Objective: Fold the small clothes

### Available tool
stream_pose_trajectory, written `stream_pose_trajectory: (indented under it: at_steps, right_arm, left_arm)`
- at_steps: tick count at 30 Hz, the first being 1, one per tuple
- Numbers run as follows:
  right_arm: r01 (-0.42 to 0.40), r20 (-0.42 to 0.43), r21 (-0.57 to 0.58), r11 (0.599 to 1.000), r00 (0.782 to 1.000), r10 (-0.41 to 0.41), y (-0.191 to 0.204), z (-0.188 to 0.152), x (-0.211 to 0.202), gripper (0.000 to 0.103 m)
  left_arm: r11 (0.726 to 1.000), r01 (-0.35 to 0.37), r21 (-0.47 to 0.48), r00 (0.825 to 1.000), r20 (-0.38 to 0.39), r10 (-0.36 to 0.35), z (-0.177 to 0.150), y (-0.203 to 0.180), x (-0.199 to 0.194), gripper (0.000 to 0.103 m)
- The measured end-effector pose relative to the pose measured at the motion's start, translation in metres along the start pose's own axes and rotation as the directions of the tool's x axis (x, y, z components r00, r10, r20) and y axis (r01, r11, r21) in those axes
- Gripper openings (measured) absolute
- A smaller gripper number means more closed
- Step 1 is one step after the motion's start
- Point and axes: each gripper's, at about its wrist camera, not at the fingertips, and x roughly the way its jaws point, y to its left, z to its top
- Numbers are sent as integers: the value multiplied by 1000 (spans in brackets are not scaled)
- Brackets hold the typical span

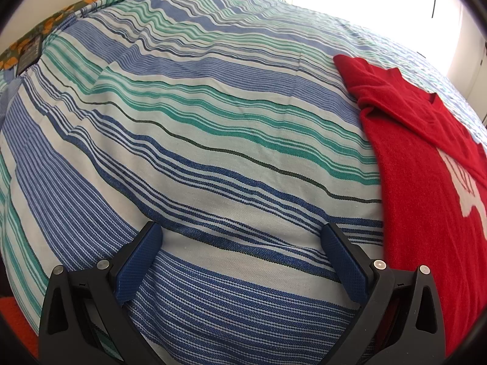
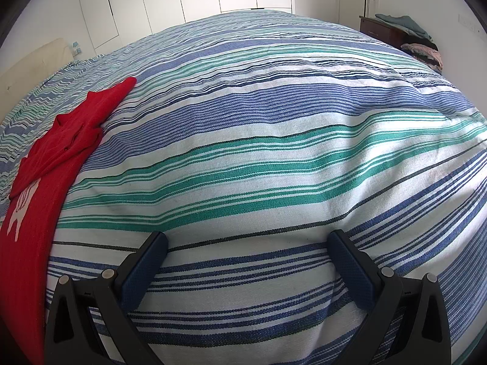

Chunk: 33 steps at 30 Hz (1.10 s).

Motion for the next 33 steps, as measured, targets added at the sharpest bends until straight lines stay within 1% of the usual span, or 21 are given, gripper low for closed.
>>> stream_pose_trajectory:
  at_steps: [16, 18, 19, 20, 21, 22, 23, 24, 25, 26, 27, 29, 30, 31, 33]
  right_arm:
    - [0, 0, 0, 1000, 1000, 0, 0, 0, 0, 103]
    - [5, -2, -2, 1000, 1000, -5, 1, 0, -1, 103]
    - [12, -8, -6, 1000, 1000, -12, 2, 1, -2, 103]
    - [27, -23, -13, 1000, 999, -27, 4, 3, -2, 103]
    - [37, -45, -23, 999, 998, -38, 6, 6, -2, 103]
    - [38, -80, -41, 998, 996, -41, 9, 10, -3, 103]
    - [25, -124, -64, 998, 992, -33, 11, 15, -6, 103]
    - [12, -151, -75, 997, 988, -24, 12, 18, -12, 102]
    - [-6, -150, -66, 998, 989, -4, 13, 18, -22, 102]
    - [-48, -134, -42, 998, 990, 42, 13, 16, -37, 100]
    - [-126, -123, -17, 992, 985, 123, 16, 11, -55, 100]
    - [-267, -141, 4, 964, 954, 265, 27, -1, -82, 100]
    - [-362, -157, 25, 932, 919, 362, 35, -11, -96, 100]
    - [-435, -171, 47, 899, 883, 436, 42, -19, -105, 99]
    - [-570, -217, 100, 816, 788, 577, 61, -36, -116, 98]
  left_arm:
    - [1000, -3, 2, 1000, -2, 3, 0, -1, 0, 102]
    - [1000, -4, 10, 1000, -16, 4, 2, -1, -1, 102]
    - [1000, 5, 24, 999, -37, -4, 5, -1, -2, 102]
    - [999, 23, 42, 997, -73, -20, 9, 1, -3, 102]
    - [997, 52, 51, 992, -120, -45, 16, 4, -7, 101]
    - [997, 73, 39, 988, -142, -66, 20, 8, -11, 95]
    - [993, 116, 6, 981, -156, -114, 23, 15, -21, 86]
    - [981, 189, -39, 966, -170, -193, 25, 22, -32, 84]
    - [960, 268, -77, 943, -184, -278, 25, 27, -44, 83]
    - [938, 331, -100, 919, -191, -344, 23, 30, -55, 83]
    - [920, 376, -108, 899, -197, -390, 20, 29, -64, 83]
    - [890, 446, -90, 861, -229, -454, 11, 22, -78, 84]
    - [880, 470, -71, 843, -261, -471, 5, 15, -81, 84]
    - [872, 487, -54, 826, -298, -479, -2, 7, -81, 84]
    - [862, 506, -29, 800, -358, -481, -12, -5, -76, 80]
